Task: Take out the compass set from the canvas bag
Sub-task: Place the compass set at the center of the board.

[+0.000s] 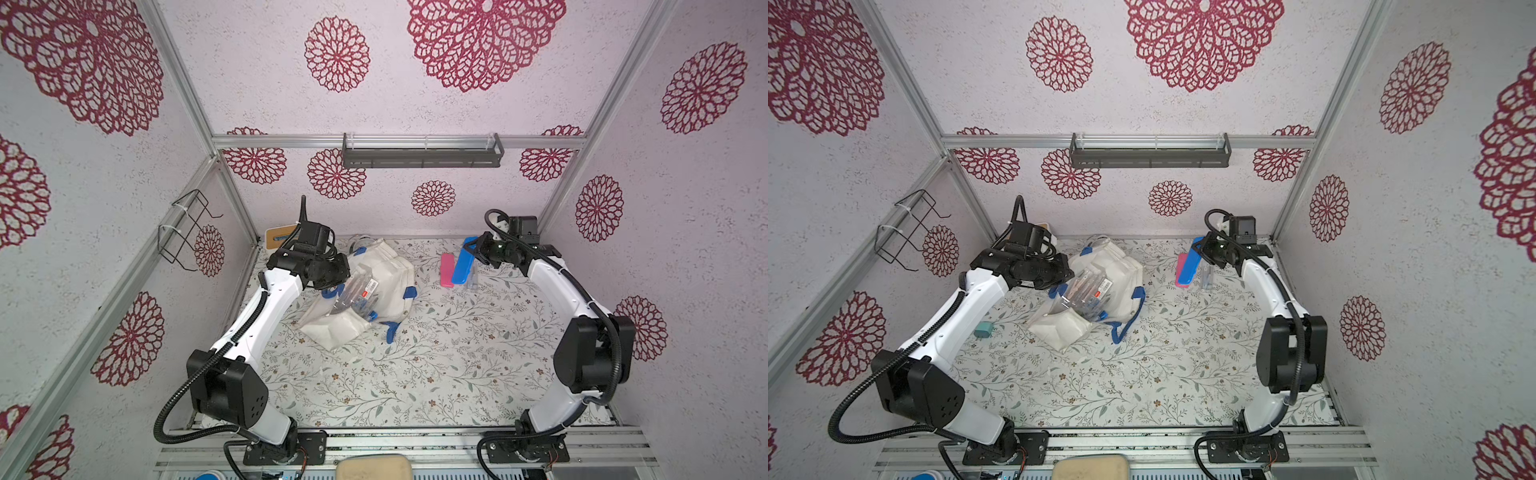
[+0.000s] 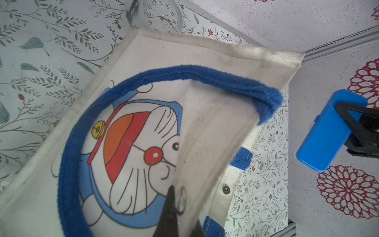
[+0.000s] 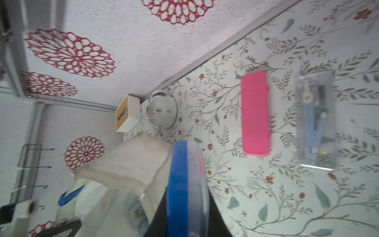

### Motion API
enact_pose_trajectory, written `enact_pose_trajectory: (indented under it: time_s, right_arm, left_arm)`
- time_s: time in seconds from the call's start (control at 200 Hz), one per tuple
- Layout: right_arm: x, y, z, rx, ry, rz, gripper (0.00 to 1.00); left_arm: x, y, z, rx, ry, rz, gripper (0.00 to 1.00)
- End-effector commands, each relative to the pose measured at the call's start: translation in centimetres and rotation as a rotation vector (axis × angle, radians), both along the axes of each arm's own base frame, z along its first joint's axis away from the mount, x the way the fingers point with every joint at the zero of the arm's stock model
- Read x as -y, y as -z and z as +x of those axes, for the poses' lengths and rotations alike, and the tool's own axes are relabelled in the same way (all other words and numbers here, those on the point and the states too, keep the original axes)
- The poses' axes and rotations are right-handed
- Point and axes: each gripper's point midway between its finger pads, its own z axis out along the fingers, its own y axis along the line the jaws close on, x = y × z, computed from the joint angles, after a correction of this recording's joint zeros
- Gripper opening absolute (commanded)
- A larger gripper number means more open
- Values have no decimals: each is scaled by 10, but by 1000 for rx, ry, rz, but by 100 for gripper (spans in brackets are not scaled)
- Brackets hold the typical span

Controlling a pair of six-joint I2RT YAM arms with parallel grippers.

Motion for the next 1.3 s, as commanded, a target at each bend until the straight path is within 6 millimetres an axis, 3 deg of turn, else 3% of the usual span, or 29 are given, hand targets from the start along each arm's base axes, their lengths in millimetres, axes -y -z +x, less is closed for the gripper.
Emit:
enact_pose_trajectory:
  time_s: [0.0,0.235,0.575,0.811,1.131,1.296]
  right_arm:
    - [-4,23,8,-42,-60,-83,19]
    - [-20,60,52,-92,-103,-91,20]
    - [-69,103,101,-135,-222,-107,22]
    - [-90,124,111,-125,-234,-68,24]
    - [-92,152,118,-143,-217,-70,27]
    - [-92,140,126,-111,-192,-55,47]
  left_arm:
    - [0,-8,7,28,27,0,0]
    - [0,-4,4,11,40,7,0]
    - [-1,3,-1,-16,22,0,0]
    - [-2,3,-1,-22,11,1,0]
    - [-3,7,-6,-48,10,5,0]
    - [-4,6,-6,-47,5,4,0]
